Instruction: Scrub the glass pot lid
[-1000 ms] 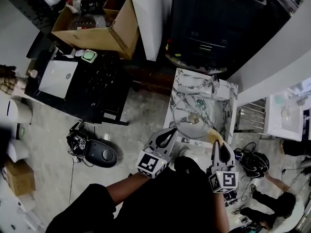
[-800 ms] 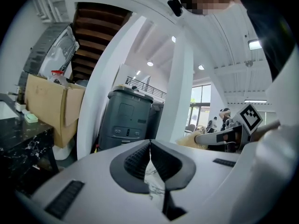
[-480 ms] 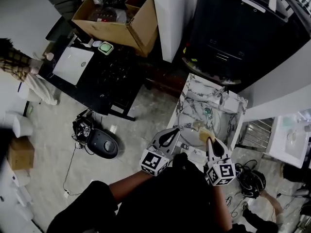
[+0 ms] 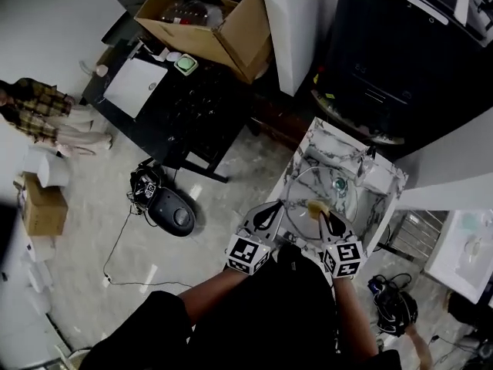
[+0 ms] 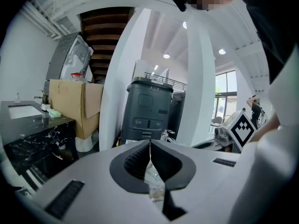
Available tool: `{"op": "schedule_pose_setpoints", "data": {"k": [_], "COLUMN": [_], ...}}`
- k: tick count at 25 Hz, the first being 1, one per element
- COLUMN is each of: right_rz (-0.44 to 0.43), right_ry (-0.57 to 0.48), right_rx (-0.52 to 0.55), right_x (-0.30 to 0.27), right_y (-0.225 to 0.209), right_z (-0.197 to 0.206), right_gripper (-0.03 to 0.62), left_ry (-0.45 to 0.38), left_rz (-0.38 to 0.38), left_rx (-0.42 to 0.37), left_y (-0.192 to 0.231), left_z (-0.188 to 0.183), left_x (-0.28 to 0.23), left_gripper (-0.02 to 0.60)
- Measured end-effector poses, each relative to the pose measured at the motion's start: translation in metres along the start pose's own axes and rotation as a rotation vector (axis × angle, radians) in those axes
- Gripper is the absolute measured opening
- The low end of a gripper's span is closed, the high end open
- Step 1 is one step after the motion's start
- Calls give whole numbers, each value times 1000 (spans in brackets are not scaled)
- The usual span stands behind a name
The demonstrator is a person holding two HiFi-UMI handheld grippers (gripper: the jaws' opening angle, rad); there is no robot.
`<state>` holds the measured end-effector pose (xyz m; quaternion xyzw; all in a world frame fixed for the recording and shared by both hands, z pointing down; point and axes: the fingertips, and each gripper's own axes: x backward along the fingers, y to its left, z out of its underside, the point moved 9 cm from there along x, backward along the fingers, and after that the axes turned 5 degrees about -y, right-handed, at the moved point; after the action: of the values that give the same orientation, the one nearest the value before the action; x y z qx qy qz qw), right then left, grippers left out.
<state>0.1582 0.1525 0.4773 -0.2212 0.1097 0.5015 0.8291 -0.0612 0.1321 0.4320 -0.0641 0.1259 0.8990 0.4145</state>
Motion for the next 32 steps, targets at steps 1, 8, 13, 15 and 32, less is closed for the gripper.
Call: {"op": "schedule_pose_setpoints", "data": {"k": [1, 8, 13, 15, 32], "right_rz": [-20, -92, -92, -85, -149], "right_ry": [18, 202, 240, 279, 409], "right_rx": [8, 41, 41, 27, 33], "right_x": [-8, -61, -94, -104, -163], "right_y": [-3, -13, -23, -27, -34], "right_z": [5, 44, 60, 69, 121], "right_gripper": [64, 64, 64, 64, 64], "left_ry": [1, 5, 49, 60, 96], "left_rz": [-18, -41, -9, -7, 27], "left_rx": [4, 23, 23, 32, 67], "left_y": [0, 5, 20, 23, 53], "left_z": [3, 22, 37, 43, 44], "left_x": [-3, -26, -47, -52, -66], "left_gripper": [18, 18, 18, 18, 17]}}
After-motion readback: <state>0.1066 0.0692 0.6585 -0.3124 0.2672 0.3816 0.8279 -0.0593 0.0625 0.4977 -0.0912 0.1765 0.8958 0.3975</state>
